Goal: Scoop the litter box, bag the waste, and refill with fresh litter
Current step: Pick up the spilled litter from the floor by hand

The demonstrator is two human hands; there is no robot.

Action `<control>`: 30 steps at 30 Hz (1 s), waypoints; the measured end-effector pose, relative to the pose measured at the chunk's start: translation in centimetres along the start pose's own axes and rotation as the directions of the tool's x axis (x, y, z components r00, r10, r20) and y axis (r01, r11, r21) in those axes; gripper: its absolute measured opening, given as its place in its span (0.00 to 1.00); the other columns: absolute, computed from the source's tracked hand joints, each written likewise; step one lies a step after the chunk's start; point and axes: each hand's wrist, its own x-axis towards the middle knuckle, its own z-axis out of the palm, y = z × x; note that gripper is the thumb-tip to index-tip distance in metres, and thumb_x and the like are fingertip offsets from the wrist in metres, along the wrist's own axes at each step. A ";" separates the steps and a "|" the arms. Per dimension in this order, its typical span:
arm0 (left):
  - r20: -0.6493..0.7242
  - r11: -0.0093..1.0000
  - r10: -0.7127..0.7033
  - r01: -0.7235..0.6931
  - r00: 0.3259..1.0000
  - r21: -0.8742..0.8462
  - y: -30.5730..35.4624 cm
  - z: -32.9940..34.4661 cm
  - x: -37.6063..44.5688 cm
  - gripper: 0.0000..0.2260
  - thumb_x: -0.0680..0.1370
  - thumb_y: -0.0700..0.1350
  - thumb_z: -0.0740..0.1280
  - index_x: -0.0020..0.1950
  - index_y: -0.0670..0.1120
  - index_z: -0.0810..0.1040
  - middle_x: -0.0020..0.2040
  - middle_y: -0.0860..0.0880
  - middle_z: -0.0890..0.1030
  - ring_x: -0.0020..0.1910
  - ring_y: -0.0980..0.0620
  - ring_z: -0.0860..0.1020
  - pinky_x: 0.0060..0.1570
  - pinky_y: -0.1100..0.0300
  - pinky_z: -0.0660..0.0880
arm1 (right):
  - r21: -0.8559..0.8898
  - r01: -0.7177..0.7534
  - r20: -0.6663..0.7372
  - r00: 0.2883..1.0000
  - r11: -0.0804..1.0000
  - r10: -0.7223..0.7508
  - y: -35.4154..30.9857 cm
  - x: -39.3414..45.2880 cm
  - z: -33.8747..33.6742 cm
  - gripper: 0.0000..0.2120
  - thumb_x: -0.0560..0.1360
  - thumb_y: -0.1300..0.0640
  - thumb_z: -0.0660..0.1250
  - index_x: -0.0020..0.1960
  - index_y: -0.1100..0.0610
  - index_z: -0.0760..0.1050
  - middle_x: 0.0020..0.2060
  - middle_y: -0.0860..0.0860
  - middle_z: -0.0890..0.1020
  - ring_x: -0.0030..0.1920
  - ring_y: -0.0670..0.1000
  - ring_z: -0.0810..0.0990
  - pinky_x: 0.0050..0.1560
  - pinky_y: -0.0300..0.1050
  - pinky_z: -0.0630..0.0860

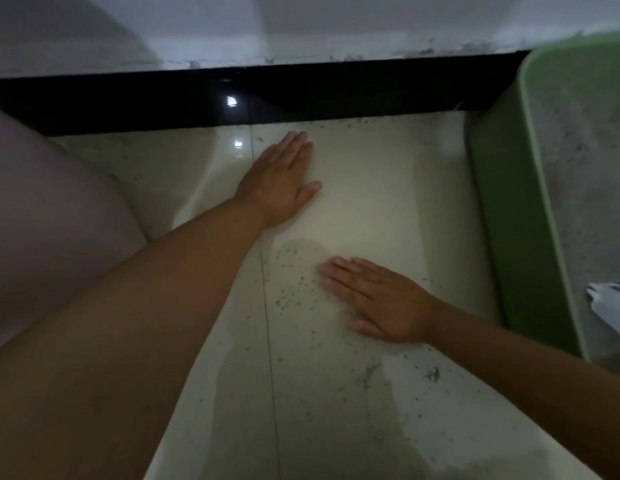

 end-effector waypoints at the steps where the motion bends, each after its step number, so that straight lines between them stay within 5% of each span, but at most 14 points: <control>1: 0.002 1.000 -0.004 0.004 1.000 -0.002 0.2 0.2 0.2 0.29 0.82 0.53 0.51 0.77 0.41 0.45 0.78 0.44 0.44 0.77 0.50 0.43 0.73 0.58 0.40 | 0.001 -0.054 -0.028 0.998 0.999 0.054 0.2 -0.6 -0.1 0.30 0.80 0.43 0.37 0.73 0.60 0.55 0.68 0.61 0.70 0.68 0.56 0.61 0.72 0.43 0.47; 5: 0.001 0.996 0.073 -0.072 0.997 0.057 1.0 1.0 -0.9 0.30 0.81 0.55 0.51 0.77 0.39 0.46 0.77 0.43 0.45 0.77 0.49 0.44 0.73 0.59 0.39 | 0.093 -0.398 -0.161 0.899 0.913 0.408 1.2 -4.3 -0.6 0.32 0.80 0.41 0.40 0.70 0.64 0.59 0.67 0.64 0.69 0.70 0.58 0.58 0.72 0.40 0.46; 8: 0.047 0.979 0.197 -0.199 0.979 0.049 1.5 1.8 -2.6 0.37 0.75 0.62 0.44 0.76 0.38 0.49 0.77 0.41 0.48 0.77 0.46 0.47 0.72 0.60 0.40 | 0.255 -0.583 -0.159 0.761 0.771 0.628 0.4 -6.6 -0.3 0.35 0.72 0.39 0.42 0.74 0.59 0.49 0.71 0.51 0.48 0.73 0.49 0.44 0.71 0.39 0.41; 14: 0.084 0.871 0.464 -0.471 0.882 0.141 3.1 4.3 -6.9 0.36 0.80 0.60 0.41 0.64 0.30 0.72 0.64 0.32 0.73 0.62 0.34 0.73 0.64 0.54 0.56 | 0.224 -0.624 -0.073 0.756 0.749 0.651 -3.8 -10.4 3.5 0.39 0.75 0.34 0.33 0.72 0.63 0.49 0.71 0.55 0.51 0.73 0.53 0.49 0.70 0.37 0.40; 17: 0.166 0.811 0.541 -0.563 0.825 0.159 4.5 5.2 -9.3 0.36 0.81 0.57 0.39 0.61 0.31 0.75 0.60 0.34 0.77 0.58 0.36 0.77 0.62 0.53 0.70 | 0.164 -0.605 -0.053 0.783 0.779 0.619 -5.2 -11.9 3.5 0.36 0.79 0.40 0.36 0.71 0.67 0.58 0.70 0.60 0.61 0.71 0.57 0.57 0.71 0.37 0.42; 19: 0.179 0.791 0.571 -0.595 0.801 0.143 5.4 5.5 -10.6 0.35 0.81 0.57 0.39 0.62 0.32 0.75 0.60 0.35 0.77 0.58 0.37 0.78 0.63 0.53 0.68 | 0.165 -0.616 -0.110 0.764 0.770 0.635 -5.5 -12.3 3.5 0.37 0.78 0.38 0.35 0.72 0.66 0.56 0.70 0.59 0.59 0.73 0.56 0.55 0.70 0.40 0.45; 22: 0.105 0.852 0.506 -0.515 0.856 0.092 5.4 5.4 -11.5 0.34 0.82 0.56 0.40 0.62 0.31 0.74 0.61 0.34 0.77 0.58 0.35 0.77 0.63 0.55 0.61 | 0.320 -0.712 -0.119 0.625 0.625 0.772 -5.3 -12.0 3.9 0.44 0.70 0.30 0.32 0.74 0.61 0.46 0.73 0.53 0.47 0.72 0.49 0.43 0.72 0.41 0.41; 25: -0.002 0.924 0.382 -0.382 0.924 0.011 3.8 5.0 -10.8 0.33 0.81 0.57 0.45 0.64 0.29 0.71 0.64 0.32 0.73 0.63 0.33 0.72 0.66 0.52 0.65 | 0.315 -0.790 -0.067 0.534 0.525 0.843 -5.1 -10.5 3.8 0.44 0.66 0.36 0.32 0.75 0.61 0.43 0.76 0.57 0.44 0.75 0.50 0.39 0.71 0.41 0.35; 27: -0.013 0.964 0.255 -0.255 0.967 -0.074 2.6 4.3 -10.1 0.35 0.76 0.57 0.46 0.69 0.30 0.64 0.70 0.32 0.65 0.71 0.34 0.63 0.70 0.50 0.55 | 0.295 -0.797 -0.065 0.534 0.528 0.843 -5.0 -9.1 3.5 0.46 0.65 0.36 0.31 0.75 0.61 0.43 0.76 0.58 0.43 0.76 0.54 0.40 0.69 0.40 0.34; 30: -0.083 0.986 0.138 -0.145 0.987 -0.083 1.1 3.1 -8.7 0.39 0.72 0.59 0.42 0.72 0.32 0.59 0.73 0.34 0.59 0.74 0.38 0.56 0.71 0.56 0.48 | 0.303 -0.704 -0.113 0.642 0.642 0.758 -4.9 -6.6 2.9 0.51 0.64 0.28 0.24 0.75 0.61 0.44 0.73 0.54 0.39 0.73 0.51 0.37 0.68 0.37 0.31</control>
